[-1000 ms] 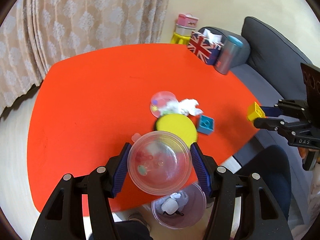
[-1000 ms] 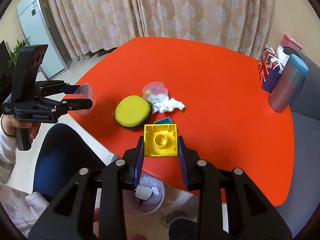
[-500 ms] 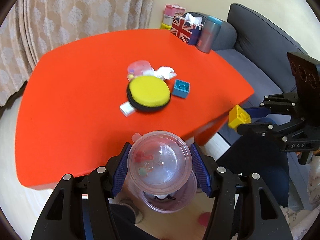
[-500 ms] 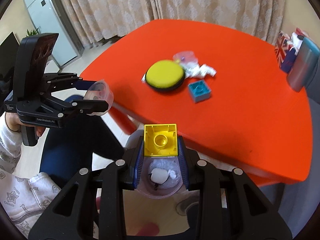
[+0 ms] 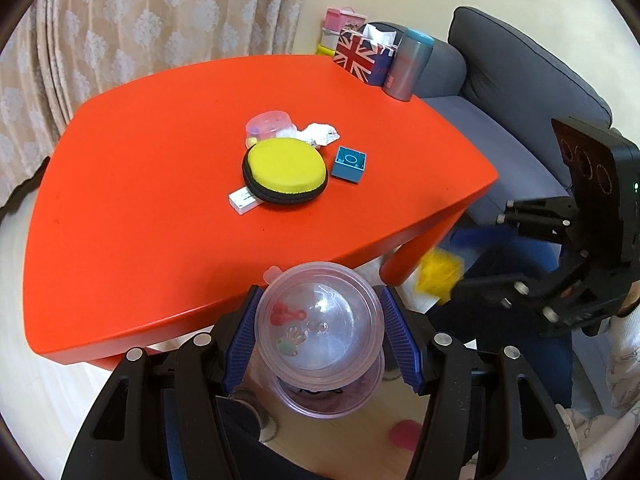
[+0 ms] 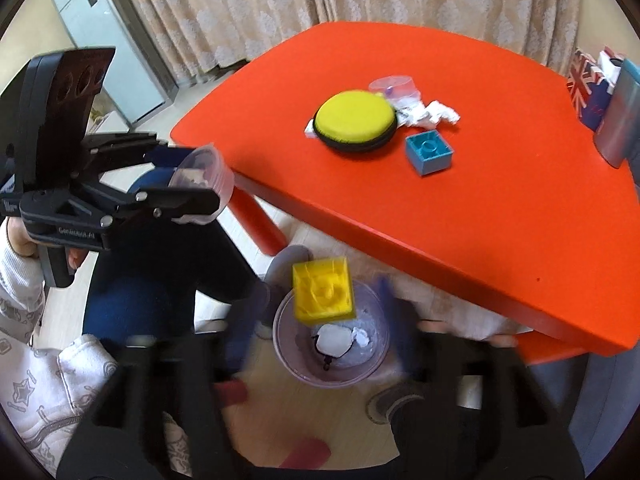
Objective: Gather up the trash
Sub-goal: 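Drop the yellow block into the bin with the right gripper while the left lifts the container, then carry the clear container over the bin and open the left gripper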
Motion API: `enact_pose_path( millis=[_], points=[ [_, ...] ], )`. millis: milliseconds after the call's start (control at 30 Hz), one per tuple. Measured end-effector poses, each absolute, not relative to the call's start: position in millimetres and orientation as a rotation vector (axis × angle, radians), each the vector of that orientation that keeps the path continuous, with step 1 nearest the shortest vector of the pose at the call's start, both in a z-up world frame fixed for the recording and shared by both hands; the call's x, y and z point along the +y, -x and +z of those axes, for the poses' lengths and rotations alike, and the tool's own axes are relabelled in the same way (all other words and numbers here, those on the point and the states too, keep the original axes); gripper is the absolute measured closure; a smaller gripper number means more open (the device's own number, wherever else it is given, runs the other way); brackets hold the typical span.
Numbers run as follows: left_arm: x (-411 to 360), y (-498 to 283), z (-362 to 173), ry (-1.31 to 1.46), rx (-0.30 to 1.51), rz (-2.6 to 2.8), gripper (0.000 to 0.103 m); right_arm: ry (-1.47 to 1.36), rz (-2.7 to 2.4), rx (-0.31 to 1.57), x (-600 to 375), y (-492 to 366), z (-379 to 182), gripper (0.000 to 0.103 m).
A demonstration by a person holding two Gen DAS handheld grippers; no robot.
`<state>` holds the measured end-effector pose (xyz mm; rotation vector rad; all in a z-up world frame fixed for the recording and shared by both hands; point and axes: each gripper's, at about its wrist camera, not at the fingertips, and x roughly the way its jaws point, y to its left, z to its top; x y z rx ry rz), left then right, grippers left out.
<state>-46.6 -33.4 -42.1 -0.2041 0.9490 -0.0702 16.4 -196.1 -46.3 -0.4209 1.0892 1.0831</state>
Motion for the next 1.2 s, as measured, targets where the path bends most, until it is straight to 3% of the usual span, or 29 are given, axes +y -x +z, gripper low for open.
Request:
enact_pose_path(
  millis=[167, 267, 1200],
  points=[
    [-34, 45, -42, 0.202, 0.952, -0.074, 0.045, 0.398, 1.056, 1.072, -199, -22, -41, 0.012],
    [-35, 44, -43, 0.202, 0.957, -0.079, 0.045, 0.387, 1.036, 1.069, -201, -25, -40, 0.006],
    [-61, 35, -57, 0.179, 1.005, -0.158, 0.045, 0.365, 0.955, 1.056, -219, -35, -31, 0.005]
  ],
)
